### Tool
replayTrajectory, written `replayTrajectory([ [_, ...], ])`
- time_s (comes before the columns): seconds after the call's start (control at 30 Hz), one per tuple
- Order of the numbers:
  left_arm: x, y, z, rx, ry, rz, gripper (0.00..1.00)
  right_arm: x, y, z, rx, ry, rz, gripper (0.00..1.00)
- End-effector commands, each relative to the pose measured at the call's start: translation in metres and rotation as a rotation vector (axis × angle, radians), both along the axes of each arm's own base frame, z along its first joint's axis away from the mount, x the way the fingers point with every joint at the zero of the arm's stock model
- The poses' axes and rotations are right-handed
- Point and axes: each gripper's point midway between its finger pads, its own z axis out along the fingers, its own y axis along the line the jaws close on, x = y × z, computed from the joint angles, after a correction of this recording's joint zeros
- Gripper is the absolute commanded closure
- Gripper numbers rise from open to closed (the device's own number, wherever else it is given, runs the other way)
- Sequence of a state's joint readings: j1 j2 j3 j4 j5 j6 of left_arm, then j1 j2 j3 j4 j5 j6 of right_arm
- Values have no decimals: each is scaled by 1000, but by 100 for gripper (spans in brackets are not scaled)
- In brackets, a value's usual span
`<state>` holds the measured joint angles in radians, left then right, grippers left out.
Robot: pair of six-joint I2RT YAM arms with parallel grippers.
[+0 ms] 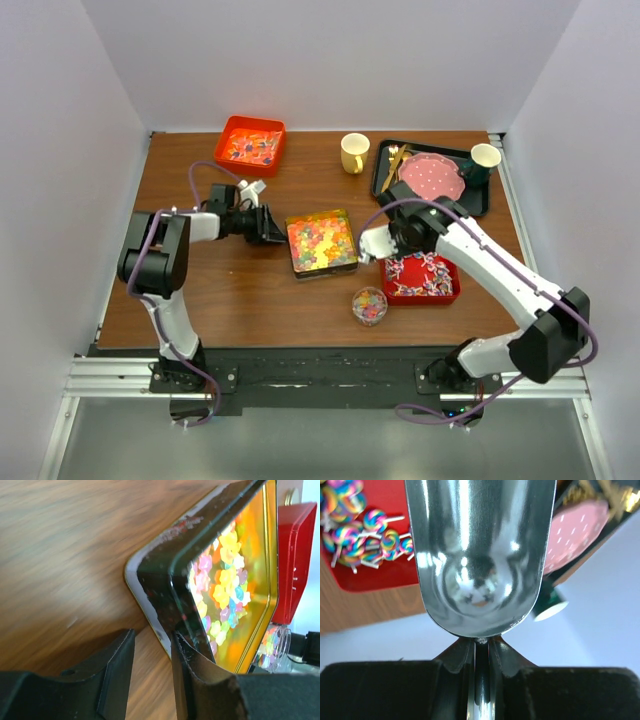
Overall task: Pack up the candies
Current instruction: Place the fake candies in the packing bottle, then move the storage box to the center of the board.
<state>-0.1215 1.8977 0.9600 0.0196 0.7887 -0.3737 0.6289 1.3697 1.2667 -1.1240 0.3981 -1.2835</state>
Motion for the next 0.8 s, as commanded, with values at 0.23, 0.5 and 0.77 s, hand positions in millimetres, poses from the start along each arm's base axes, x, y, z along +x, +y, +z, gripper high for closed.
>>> replayTrajectory([
  [0.23,0,-102,0,-55,-19,-212,60,8,-47,13,167,-170,-431,100],
  [0.5,78,-43,54,255,-280,-121,43,13,-49,17,233,-176,-481,100],
  [0.77,178,11,113,488,-546,14,36,20,-47,8,260,-143,-509,100],
])
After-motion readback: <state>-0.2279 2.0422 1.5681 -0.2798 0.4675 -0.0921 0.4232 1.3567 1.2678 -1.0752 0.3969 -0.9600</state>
